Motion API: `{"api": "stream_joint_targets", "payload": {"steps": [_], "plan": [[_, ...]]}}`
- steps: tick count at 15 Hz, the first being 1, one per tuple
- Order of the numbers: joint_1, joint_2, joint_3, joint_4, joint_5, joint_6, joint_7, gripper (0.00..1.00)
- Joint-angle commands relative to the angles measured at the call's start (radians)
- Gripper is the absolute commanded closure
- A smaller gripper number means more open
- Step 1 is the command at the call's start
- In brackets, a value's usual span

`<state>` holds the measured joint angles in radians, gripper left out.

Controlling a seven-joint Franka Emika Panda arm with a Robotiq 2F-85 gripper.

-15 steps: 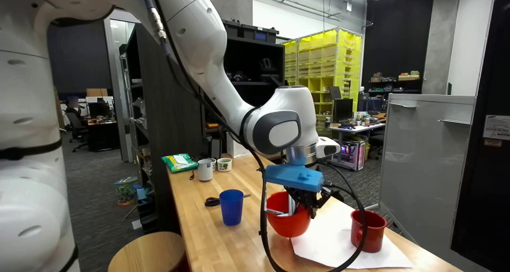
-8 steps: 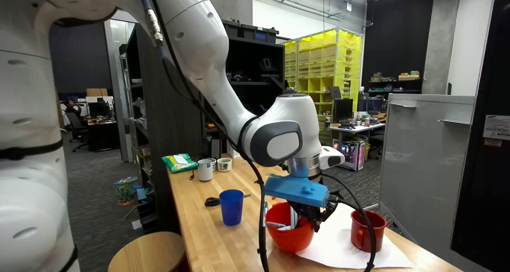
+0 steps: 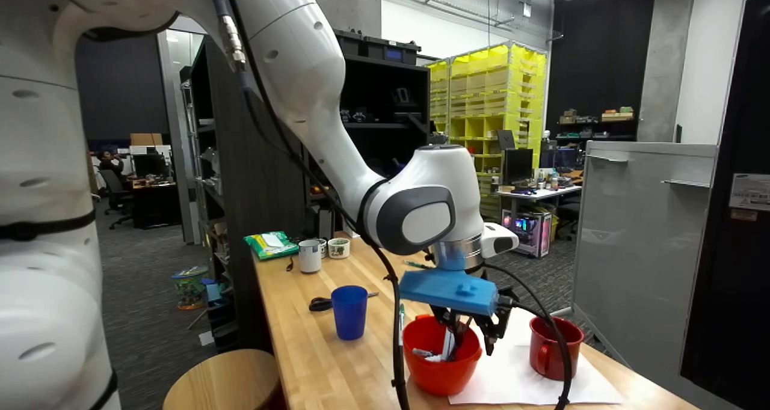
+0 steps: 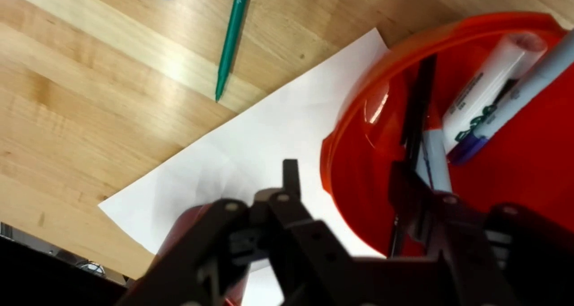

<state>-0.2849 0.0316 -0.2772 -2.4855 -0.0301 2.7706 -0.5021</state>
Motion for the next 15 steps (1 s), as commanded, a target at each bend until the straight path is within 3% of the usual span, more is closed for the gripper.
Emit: {"api": "stream_joint_targets", "payload": {"steps": [1,3,4,10,15], "plan": [[0.004,-0.05,0.003,-0.018,-0.085,-0.004,0.029,0.15],[0.011,-0.072,0.007,-0.019,-0.138,-0.017,0.05,0.02],[0.017,-0.086,0.014,-0.023,-0.142,-0.021,0.044,0.0],[0.083,-0.146,0.064,-0.043,-0.117,-0.033,0.042,0.0],[0.092,-0.157,0.061,-0.065,-0.111,-0.028,0.1,0.0]]}}
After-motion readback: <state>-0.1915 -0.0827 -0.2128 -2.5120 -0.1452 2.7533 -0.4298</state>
